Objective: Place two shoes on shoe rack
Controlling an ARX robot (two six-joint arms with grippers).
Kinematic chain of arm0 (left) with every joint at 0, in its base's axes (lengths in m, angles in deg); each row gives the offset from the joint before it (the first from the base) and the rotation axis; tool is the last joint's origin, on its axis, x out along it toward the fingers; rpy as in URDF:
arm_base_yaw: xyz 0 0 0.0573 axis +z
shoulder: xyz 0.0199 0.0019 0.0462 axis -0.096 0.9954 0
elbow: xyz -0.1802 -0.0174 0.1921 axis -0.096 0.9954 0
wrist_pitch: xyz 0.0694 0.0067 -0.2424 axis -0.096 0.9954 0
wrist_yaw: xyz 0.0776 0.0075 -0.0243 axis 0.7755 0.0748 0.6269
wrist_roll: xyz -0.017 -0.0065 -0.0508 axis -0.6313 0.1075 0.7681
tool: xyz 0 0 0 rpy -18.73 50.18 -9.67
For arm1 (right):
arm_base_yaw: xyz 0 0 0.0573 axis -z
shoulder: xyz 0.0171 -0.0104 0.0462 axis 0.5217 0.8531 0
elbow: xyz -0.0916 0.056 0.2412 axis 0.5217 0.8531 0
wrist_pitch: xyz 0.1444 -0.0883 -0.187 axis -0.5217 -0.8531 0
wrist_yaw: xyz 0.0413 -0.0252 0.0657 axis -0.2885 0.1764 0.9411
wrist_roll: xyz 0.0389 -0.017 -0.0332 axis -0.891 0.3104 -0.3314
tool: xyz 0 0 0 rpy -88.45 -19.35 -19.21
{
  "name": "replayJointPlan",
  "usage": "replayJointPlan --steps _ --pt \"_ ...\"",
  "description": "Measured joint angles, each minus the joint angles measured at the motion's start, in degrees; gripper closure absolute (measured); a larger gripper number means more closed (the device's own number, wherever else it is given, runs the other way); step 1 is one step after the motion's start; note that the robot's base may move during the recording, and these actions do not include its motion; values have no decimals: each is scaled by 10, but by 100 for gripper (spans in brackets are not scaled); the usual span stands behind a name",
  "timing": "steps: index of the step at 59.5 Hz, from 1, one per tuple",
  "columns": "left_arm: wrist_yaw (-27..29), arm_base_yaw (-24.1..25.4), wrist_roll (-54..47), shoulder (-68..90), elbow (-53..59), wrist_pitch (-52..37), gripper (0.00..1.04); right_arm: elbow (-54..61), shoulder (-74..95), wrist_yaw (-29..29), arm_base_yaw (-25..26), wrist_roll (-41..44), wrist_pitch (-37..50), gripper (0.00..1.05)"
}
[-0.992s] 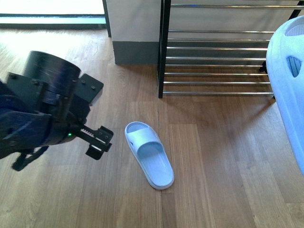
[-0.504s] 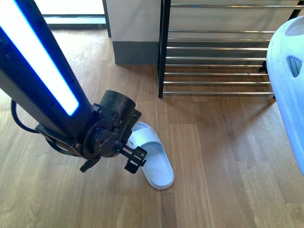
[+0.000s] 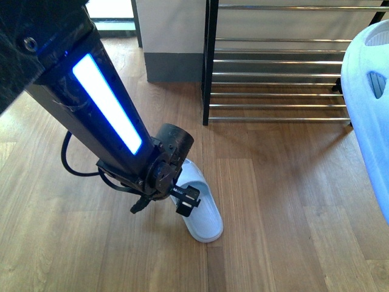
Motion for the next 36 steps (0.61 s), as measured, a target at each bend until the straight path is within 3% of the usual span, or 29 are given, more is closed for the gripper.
replayJointPlan --steps 27,36 --pt "44 -4 74 45 -87 44 9 0 0 0 0 0 0 103" --pt "46 -2 79 50 -103 51 25 0 0 0 0 0 0 103"
